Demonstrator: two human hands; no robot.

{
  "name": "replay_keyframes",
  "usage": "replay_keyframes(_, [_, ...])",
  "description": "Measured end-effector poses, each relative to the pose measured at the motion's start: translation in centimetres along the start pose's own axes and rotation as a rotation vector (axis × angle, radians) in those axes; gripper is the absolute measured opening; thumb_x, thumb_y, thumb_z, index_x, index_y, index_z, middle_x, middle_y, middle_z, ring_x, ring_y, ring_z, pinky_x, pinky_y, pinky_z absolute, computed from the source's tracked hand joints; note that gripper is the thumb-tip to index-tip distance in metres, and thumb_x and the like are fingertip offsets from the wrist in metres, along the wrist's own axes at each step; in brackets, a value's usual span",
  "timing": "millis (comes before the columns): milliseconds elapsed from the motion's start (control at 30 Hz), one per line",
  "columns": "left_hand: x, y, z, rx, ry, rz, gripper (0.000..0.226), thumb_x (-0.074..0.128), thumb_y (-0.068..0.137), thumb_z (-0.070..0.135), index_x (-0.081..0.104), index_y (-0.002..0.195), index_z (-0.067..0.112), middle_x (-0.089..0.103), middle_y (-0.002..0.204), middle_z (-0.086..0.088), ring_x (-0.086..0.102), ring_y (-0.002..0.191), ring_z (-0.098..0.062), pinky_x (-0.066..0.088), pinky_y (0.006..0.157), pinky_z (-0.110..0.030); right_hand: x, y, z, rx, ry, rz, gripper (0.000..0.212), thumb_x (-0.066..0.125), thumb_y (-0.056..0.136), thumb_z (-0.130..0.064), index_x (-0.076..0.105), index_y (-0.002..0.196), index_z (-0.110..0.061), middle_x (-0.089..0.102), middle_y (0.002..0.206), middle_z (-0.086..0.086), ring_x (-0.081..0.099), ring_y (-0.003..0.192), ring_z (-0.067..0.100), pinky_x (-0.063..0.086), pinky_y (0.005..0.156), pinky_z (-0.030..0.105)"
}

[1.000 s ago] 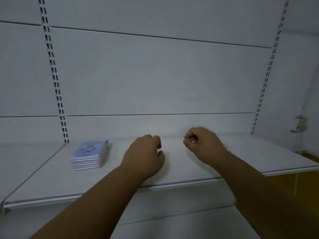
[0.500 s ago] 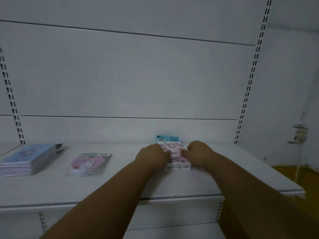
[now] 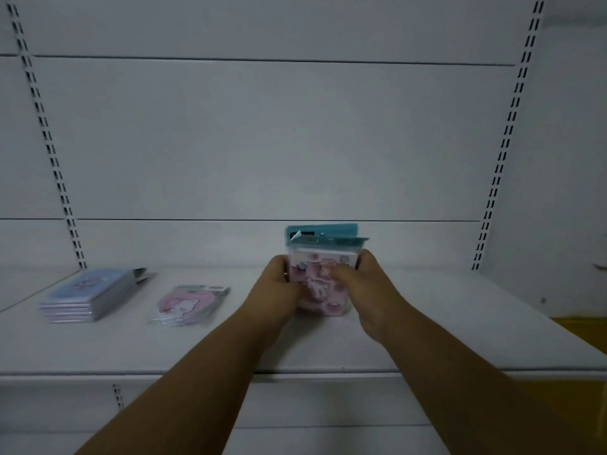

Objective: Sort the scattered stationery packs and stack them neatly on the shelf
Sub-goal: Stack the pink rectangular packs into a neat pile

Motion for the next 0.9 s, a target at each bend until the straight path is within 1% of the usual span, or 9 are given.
replay_keyframes(100, [0.9, -0.5, -0.5, -0.029, -0.100, -0.091, 0.036, 0.062, 0.084, 0.005, 0.055, 0.112, 0.026, 0.075, 0.090, 0.008, 0.073, 0.076, -0.013, 0.057, 0.056, -0.023, 1.3, -0.7, 0.7, 0.051, 0.090, -0.026, 0.038, 0.064, 0.081, -0.025, 0.050, 0.116, -0.024, 0.070, 0.107, 0.007, 0.070, 0.092, 0.028, 0.057, 0.080, 0.055])
replay_keyframes(200, [0.7, -0.2, -1.1, -0.092, -0.149, -0.157, 0.040, 0.054, 0.087, 0.002, 0.052, 0.123, 0.021, 0.072, 0.108, -0.004, 0.071, 0.092, -0.025, 0.059, 0.081, -0.043, 1.6, -1.0, 0.6, 0.097, 0.204, -0.066, 0.038, 0.061, 0.083, -0.027, 0.053, 0.118, -0.018, 0.072, 0.107, 0.014, 0.071, 0.093, 0.034, 0.054, 0.083, 0.060])
replay_keyframes(267, [0.5, 0.1, -1.1, -0.095, -0.099, -0.218, 0.040, 0.053, 0.089, 0.003, 0.050, 0.126, 0.020, 0.069, 0.115, -0.007, 0.069, 0.099, -0.026, 0.056, 0.088, -0.045, 1.8, -1.1, 0.5, 0.093, 0.208, -0.076, 0.038, 0.060, 0.086, -0.028, 0.052, 0.121, -0.017, 0.071, 0.110, 0.014, 0.070, 0.097, 0.034, 0.053, 0.087, 0.059])
replay_keyframes(367, [0.7, 0.3, -0.5, 0.014, 0.170, -0.351, 0.031, 0.054, 0.092, 0.009, 0.058, 0.120, 0.020, 0.070, 0.113, -0.002, 0.068, 0.097, -0.015, 0.057, 0.083, -0.029, 1.4, -1.5, 0.9, 0.068, -0.016, -0.080, 0.039, 0.055, 0.094, -0.030, 0.044, 0.130, -0.018, 0.067, 0.119, 0.010, 0.069, 0.101, 0.027, 0.053, 0.092, 0.049])
replay_keyframes(433, [0.0, 0.6, -0.7, 0.073, 0.406, -0.332, 0.033, 0.055, 0.092, 0.015, 0.054, 0.124, 0.019, 0.065, 0.122, 0.000, 0.063, 0.105, -0.014, 0.051, 0.090, -0.028, 0.8, -1.8, 0.8, 0.030, -0.286, -0.128, 0.039, 0.052, 0.096, -0.031, 0.039, 0.132, -0.022, 0.062, 0.126, 0.004, 0.066, 0.104, 0.018, 0.052, 0.095, 0.041])
replay_keyframes(567, [-1.6, 1.1, -1.0, 0.136, 0.611, -0.158, 0.034, 0.060, 0.088, 0.019, 0.053, 0.121, 0.018, 0.065, 0.120, -0.001, 0.061, 0.101, -0.016, 0.047, 0.083, -0.028, -0.1, -2.0, -0.1, -0.050, -0.582, -0.160, 0.041, 0.054, 0.094, -0.033, 0.041, 0.132, -0.027, 0.062, 0.126, -0.002, 0.063, 0.108, 0.015, 0.049, 0.099, 0.044])
replay_keyframes(700, [-2.2, 1.4, -0.6, 0.153, 0.675, -0.064, 0.036, 0.065, 0.085, 0.024, 0.052, 0.118, 0.021, 0.068, 0.109, 0.003, 0.062, 0.089, -0.011, 0.048, 0.073, -0.024, -0.2, -1.5, -0.1, -0.098, -0.574, -0.128, 0.030, 0.057, 0.093, -0.034, 0.052, 0.120, -0.022, 0.068, 0.115, 0.000, 0.067, 0.099, 0.015, 0.055, 0.090, 0.042])
replay_keyframes(767, [-2.6, 1.6, -0.6, 0.113, 0.647, -0.052, 0.036, 0.066, 0.085, 0.026, 0.053, 0.118, 0.021, 0.069, 0.102, 0.006, 0.065, 0.085, -0.009, 0.050, 0.071, -0.025, -0.5, -1.2, -0.4, -0.120, -0.583, -0.093, 0.025, 0.058, 0.091, -0.038, 0.056, 0.112, -0.024, 0.070, 0.108, -0.004, 0.069, 0.091, 0.010, 0.057, 0.085, 0.038])
replay_keyframes(900, [-4.0, 1.5, -0.4, 0.003, 0.548, -0.029, 0.040, 0.067, 0.085, 0.032, 0.053, 0.121, 0.024, 0.064, 0.081, 0.015, 0.064, 0.073, -0.002, 0.043, 0.053, -0.019, -0.4, -0.6, -0.5, -0.069, -0.533, -0.017, 0.027, 0.060, 0.090, -0.042, 0.061, 0.101, -0.018, 0.072, 0.094, -0.002, 0.071, 0.079, 0.013, 0.058, 0.070, 0.031])
Point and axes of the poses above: each hand's wrist, its own y-axis towards the middle knuckle, its own x-axis out of the palm, z = x × y, the point moved 8 cm from there along y, towards the middle knuckle
